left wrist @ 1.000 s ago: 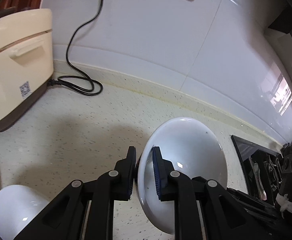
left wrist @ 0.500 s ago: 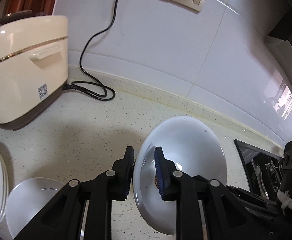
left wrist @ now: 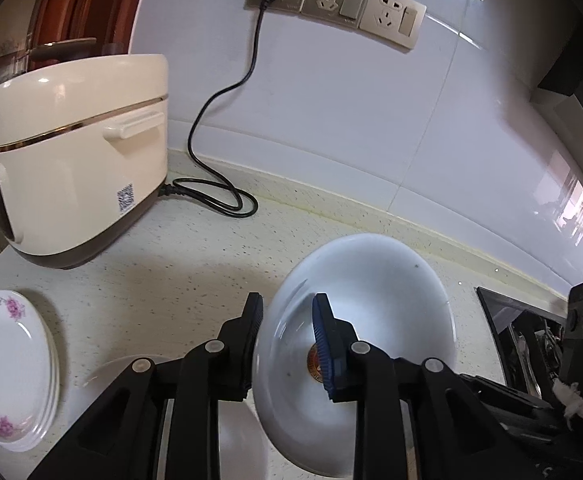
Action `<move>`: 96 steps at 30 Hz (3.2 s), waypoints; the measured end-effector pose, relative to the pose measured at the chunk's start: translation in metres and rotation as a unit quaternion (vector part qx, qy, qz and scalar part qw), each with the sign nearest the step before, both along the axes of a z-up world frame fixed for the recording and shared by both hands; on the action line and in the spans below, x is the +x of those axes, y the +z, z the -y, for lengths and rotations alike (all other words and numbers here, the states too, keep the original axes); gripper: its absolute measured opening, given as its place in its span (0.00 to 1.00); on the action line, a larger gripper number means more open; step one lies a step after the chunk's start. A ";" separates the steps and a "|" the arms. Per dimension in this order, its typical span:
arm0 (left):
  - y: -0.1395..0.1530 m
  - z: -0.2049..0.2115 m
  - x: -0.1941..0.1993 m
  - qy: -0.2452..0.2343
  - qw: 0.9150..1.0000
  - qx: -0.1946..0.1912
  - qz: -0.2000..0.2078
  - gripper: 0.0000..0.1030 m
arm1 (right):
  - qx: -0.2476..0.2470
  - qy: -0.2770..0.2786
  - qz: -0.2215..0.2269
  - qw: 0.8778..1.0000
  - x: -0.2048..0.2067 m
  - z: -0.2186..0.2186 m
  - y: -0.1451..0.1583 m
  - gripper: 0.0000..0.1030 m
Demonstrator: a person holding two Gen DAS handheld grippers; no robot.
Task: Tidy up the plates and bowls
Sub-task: 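Lift the red-banded bowl and carry it over the nested bowls, then lower the red-banded bowl into the nested bowls and open both grippers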
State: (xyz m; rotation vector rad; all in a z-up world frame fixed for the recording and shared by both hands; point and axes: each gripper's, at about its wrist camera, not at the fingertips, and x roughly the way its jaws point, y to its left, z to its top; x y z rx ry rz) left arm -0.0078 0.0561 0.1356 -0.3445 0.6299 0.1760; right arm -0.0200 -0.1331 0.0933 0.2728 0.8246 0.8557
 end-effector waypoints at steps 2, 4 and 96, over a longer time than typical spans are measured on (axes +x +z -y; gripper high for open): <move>0.001 -0.004 -0.004 -0.001 1.000 0.000 -0.001 0.25 | 0.004 0.006 -0.004 1.000 -0.001 -0.003 -0.001 0.26; 0.003 -0.007 -0.009 0.001 1.000 0.004 -0.002 0.25 | 0.011 0.014 -0.009 1.000 -0.002 -0.006 -0.002 0.26; -0.006 -0.099 -0.093 -0.109 0.994 -0.020 0.025 0.85 | 0.048 -0.146 0.017 0.988 -0.012 0.035 -0.039 0.84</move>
